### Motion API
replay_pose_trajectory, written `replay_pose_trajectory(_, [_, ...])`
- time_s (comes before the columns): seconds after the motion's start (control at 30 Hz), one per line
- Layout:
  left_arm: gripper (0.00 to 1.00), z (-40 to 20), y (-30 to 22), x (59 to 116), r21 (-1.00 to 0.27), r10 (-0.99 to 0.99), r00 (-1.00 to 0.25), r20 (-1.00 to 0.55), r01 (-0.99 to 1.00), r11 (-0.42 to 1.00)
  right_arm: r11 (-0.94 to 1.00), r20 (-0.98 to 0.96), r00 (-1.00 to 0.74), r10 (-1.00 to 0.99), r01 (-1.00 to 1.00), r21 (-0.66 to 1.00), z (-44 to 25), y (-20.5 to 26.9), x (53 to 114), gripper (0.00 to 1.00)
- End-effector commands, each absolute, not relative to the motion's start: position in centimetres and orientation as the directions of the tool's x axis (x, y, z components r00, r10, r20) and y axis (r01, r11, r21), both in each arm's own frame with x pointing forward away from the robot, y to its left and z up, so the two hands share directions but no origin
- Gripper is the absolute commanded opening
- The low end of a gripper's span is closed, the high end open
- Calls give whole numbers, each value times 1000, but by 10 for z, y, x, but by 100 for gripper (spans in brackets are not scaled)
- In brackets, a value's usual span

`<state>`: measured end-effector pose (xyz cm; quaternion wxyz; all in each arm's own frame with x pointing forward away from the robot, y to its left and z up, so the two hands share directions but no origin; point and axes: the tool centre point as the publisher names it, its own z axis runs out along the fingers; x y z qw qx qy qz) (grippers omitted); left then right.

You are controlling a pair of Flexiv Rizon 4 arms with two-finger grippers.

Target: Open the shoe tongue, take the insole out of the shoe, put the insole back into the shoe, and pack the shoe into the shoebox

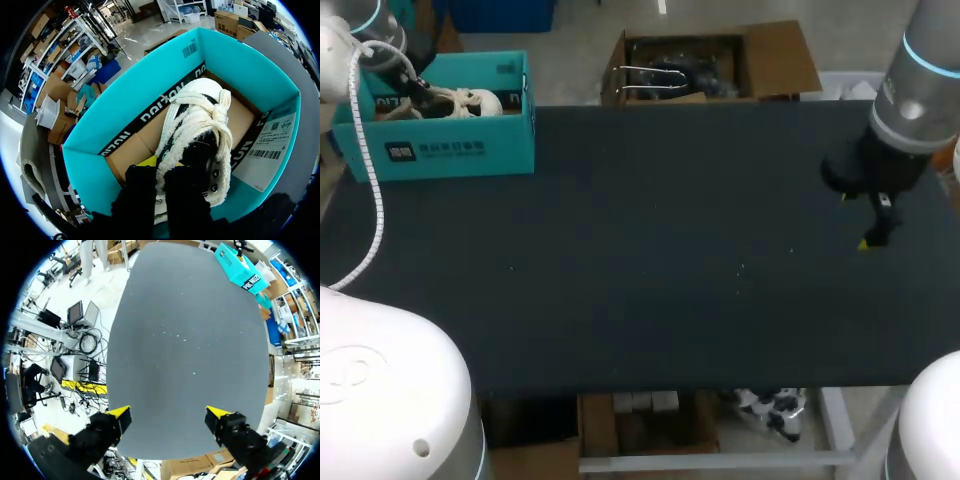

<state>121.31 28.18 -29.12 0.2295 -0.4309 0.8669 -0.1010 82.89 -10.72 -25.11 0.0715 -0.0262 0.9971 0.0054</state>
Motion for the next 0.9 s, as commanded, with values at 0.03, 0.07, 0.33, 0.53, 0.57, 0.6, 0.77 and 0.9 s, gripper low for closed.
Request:
replay_pose_trajectory(0.03, [0, -296, 281, 1230, -328, -801, -517, -302, -733, 596, 999, -141, -989, -51, -52, 4, -251, -107, 829, 100])
replay_pose_trajectory(0.07, [0, -297, 281, 1233, -326, -802, -515, -302, -735, 594, 999, -141, -989, -51, -52, 4, -251, -107, 829, 100])
replay_pose_trajectory(0.33, [0, -300, 276, 1219, -296, -745, -622, -241, -684, 667, 999, -141, -989, -51, -52, 4, -251, -107, 829, 100])
replay_pose_trajectory(0.53, [0, -301, 269, 1210, -287, -703, -672, -234, -643, 710, 999, -141, -989, -51, -52, 4, -251, -107, 829, 100])
replay_pose_trajectory(0.57, [0, -302, 268, 1210, -278, -693, -684, -227, -637, 719, 999, -141, -989, -51, -52, 4, -251, -107, 829, 100])
replay_pose_trajectory(0.6, [0, -303, 267, 1210, -275, -691, -685, -229, -636, 721, 999, -141, -989, -51, -52, 4, -251, -107, 829, 100])
replay_pose_trajectory(0.77, [0, -305, 266, 1210, -265, -673, -715, -187, -623, 736, 999, -141, -989, -51, -52, 4, -251, -107, 829, 100])
replay_pose_trajectory(0.9, [0, -298, 270, 1204, -285, -654, -740, -156, -601, 747, 999, -141, -989, -51, -52, 4, -251, -107, 829, 100])
